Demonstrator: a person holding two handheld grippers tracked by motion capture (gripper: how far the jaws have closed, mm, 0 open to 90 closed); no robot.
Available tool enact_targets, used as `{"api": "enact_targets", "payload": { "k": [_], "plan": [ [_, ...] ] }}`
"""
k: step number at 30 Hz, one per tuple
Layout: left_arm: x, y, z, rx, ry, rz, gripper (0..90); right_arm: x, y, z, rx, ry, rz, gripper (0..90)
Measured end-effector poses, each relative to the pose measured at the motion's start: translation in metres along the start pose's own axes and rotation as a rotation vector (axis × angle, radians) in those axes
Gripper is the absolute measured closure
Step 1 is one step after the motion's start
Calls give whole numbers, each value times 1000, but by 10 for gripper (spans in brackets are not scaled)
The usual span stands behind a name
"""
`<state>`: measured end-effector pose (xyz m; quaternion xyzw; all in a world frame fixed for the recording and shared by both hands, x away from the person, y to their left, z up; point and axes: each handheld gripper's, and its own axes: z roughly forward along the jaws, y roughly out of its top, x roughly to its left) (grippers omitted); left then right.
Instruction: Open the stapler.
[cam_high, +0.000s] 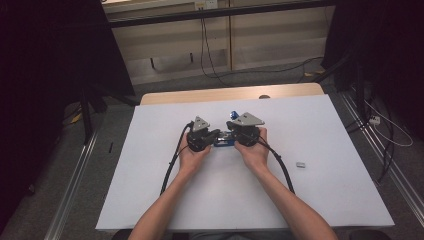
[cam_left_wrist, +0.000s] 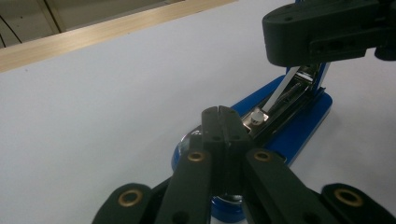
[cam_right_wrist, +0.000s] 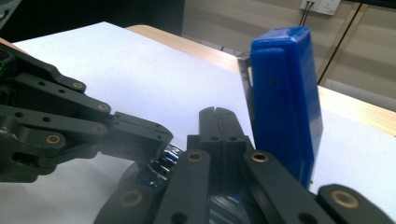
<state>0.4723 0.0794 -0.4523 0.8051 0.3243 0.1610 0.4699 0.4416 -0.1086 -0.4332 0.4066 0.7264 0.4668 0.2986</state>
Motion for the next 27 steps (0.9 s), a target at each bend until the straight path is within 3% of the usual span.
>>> {"api": "enact_targets", "payload": {
  "k": [6, 11, 16, 27],
  "plan": [
    [-3, 0, 0, 0, 19, 15, 900, -3, 3, -3, -19, -11, 0, 900],
    [-1, 0, 0, -1, 9, 11, 900, -6, 4, -5, -19, -8, -5, 900],
    [-1, 0, 0, 1, 4, 10, 900, -11, 4, -10, -26, -35, -9, 900],
    [0, 0, 0, -2, 2, 8, 900, -15, 3, -12, -25, -29, -10, 900]
  ]
}}
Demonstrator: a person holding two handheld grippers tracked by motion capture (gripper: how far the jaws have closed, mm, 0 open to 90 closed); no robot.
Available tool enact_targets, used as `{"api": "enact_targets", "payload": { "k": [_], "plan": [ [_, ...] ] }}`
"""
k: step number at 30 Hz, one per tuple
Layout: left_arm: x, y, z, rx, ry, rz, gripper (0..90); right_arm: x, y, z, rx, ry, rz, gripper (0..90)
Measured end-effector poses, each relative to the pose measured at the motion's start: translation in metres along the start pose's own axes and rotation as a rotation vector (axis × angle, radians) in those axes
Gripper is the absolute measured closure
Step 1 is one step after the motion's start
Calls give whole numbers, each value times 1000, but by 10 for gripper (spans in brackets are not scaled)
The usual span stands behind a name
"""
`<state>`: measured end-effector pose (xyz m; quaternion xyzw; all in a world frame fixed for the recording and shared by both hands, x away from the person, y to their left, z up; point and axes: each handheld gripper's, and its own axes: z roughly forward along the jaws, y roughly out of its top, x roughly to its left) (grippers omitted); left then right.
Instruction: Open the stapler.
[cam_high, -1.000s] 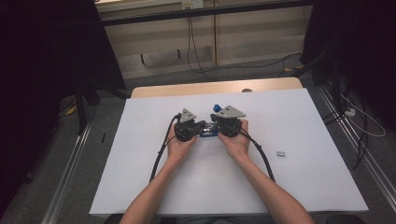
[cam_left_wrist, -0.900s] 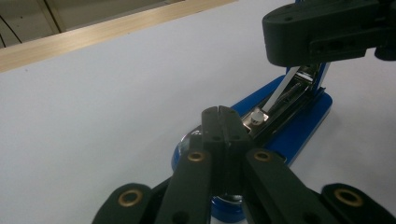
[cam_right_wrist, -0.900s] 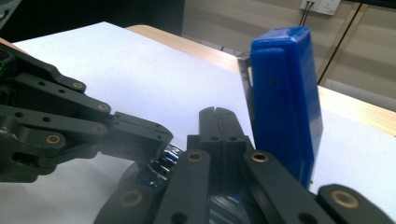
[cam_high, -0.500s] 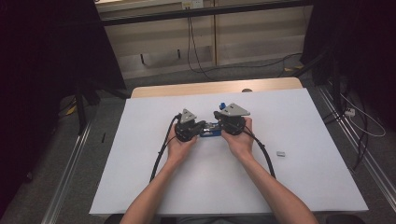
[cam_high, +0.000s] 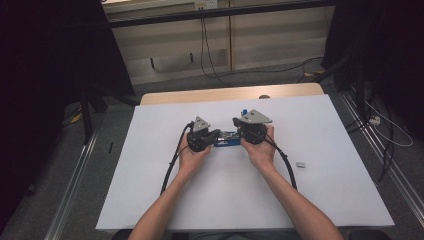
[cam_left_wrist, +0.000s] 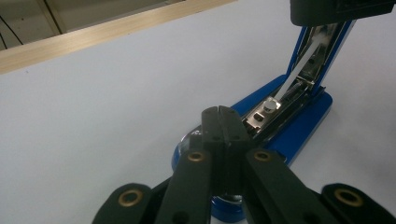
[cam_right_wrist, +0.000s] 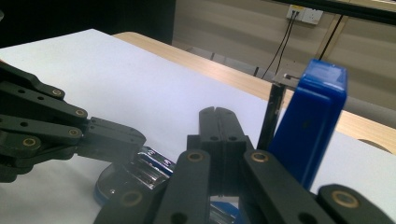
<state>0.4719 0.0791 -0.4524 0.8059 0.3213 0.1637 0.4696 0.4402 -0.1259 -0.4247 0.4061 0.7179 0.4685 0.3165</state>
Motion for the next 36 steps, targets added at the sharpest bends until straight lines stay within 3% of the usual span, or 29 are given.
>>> {"api": "enact_targets", "payload": {
  "k": [11, 16, 24, 29, 36],
  "plan": [
    [0, 0, 0, 0, -3, -8, 900, -18, -6, -11, 0, -50, 21, 900],
    [1, 0, 0, -1, -2, -11, 900, -20, -6, -12, 2, -40, -8, 900],
    [0, 0, 0, -2, -2, -7, 900, -29, -8, -16, 7, -49, 23, 900],
    [0, 0, 0, 0, -2, -4, 900, -31, -7, -19, 7, -56, 13, 900],
    [0, 0, 0, -1, -2, -2, 900, -46, -12, -27, 13, -80, 31, 900]
  ]
}}
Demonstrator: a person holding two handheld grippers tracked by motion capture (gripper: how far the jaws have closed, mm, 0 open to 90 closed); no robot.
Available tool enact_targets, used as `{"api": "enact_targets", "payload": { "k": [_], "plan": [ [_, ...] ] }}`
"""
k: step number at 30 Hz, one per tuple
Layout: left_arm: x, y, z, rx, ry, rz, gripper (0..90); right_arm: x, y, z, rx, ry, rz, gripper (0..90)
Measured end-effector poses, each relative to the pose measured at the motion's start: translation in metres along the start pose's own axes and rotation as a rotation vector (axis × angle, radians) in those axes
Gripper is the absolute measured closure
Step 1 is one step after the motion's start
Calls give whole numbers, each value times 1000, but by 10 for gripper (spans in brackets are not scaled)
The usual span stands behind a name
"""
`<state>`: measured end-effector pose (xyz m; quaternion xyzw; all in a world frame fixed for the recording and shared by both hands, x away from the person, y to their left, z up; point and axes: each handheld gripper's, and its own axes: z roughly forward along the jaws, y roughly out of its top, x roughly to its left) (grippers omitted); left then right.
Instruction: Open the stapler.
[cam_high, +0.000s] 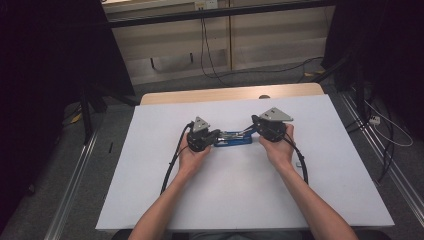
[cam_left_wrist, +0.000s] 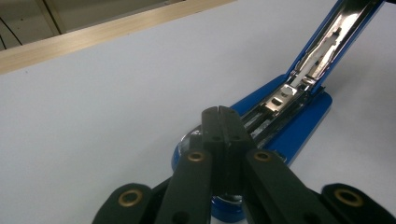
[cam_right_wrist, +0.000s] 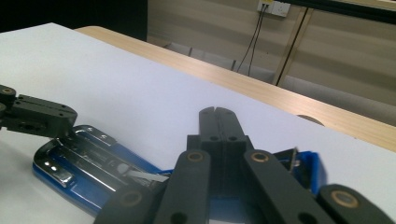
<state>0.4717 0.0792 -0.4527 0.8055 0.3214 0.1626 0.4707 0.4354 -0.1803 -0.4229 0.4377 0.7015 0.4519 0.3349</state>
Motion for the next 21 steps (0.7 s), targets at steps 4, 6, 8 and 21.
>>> {"api": "enact_targets", "payload": {
  "k": [4, 6, 8, 21],
  "plan": [
    [0, 0, 0, -1, 1, -1, 900, -6, -3, -3, 3, 3, 12, 900],
    [0, 0, 0, 1, 2, 0, 900, -8, -4, -4, 3, 1, 14, 900],
    [0, -1, 0, -4, 1, 1, 900, -8, -5, -5, 2, 8, 18, 900],
    [0, 0, 0, -5, 6, 5, 900, -11, -13, -6, 40, 30, 15, 900]
  ]
}}
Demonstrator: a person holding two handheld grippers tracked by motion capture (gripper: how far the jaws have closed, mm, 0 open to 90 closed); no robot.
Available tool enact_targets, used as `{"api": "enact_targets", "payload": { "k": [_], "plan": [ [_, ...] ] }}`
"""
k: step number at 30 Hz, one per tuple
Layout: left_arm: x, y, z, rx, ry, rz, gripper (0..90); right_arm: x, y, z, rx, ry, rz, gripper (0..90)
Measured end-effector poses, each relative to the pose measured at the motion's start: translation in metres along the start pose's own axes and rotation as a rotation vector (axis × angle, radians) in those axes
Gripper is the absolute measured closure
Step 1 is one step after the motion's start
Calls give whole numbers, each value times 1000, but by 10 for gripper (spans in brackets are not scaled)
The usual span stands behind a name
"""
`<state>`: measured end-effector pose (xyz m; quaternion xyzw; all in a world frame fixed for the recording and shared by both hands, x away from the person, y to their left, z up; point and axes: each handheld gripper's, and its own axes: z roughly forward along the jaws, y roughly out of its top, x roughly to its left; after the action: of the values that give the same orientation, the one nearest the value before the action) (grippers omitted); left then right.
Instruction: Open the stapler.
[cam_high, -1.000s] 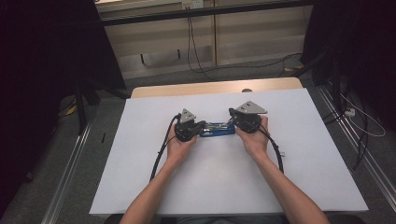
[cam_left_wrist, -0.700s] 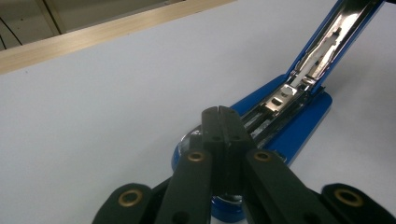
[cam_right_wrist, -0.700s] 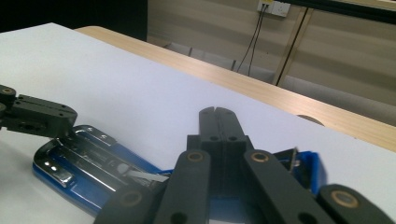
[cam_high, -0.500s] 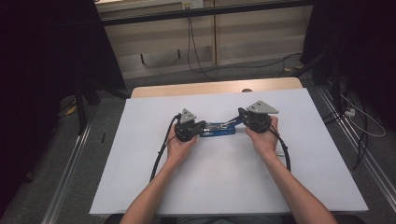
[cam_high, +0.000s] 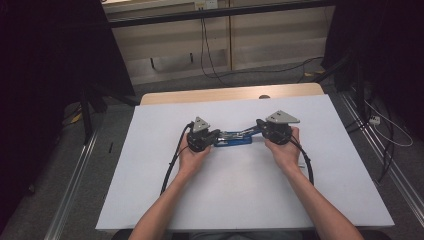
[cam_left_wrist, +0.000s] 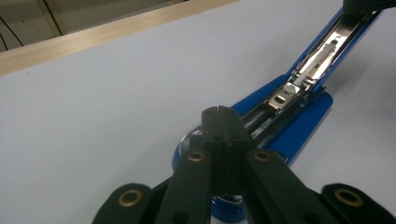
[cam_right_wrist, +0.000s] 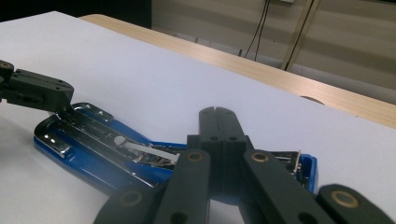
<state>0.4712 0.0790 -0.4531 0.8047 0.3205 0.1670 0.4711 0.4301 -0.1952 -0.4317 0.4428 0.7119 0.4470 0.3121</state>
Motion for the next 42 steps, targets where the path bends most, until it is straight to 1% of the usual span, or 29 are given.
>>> {"api": "enact_targets", "payload": {
  "k": [6, 16, 23, 28, 32, 35, 37, 42],
  "plan": [
    [0, 0, 0, 0, -1, -1, 900, -3, -3, -2, 18, -2, 0, 900],
    [1, 0, 0, -2, -4, -2, 900, -7, -9, 2, 49, -4, 10, 900],
    [0, 0, 0, -6, -5, -3, 900, -6, -15, 3, 69, 6, 15, 900],
    [1, 0, 0, -6, -9, -9, 900, -5, -15, 5, 84, 10, 7, 900],
    [2, 0, 0, -5, -11, -13, 900, -5, -15, 5, 85, 14, 10, 900],
    [2, 0, 0, -2, -10, -8, 900, -6, -15, 5, 81, 22, 16, 900],
    [3, 1, -1, -12, -17, -20, 900, -7, -15, 5, 84, 22, 15, 900],
    [2, 3, -2, -25, -16, -18, 900, -8, -15, 5, 83, 26, 24, 900]
  ]
}}
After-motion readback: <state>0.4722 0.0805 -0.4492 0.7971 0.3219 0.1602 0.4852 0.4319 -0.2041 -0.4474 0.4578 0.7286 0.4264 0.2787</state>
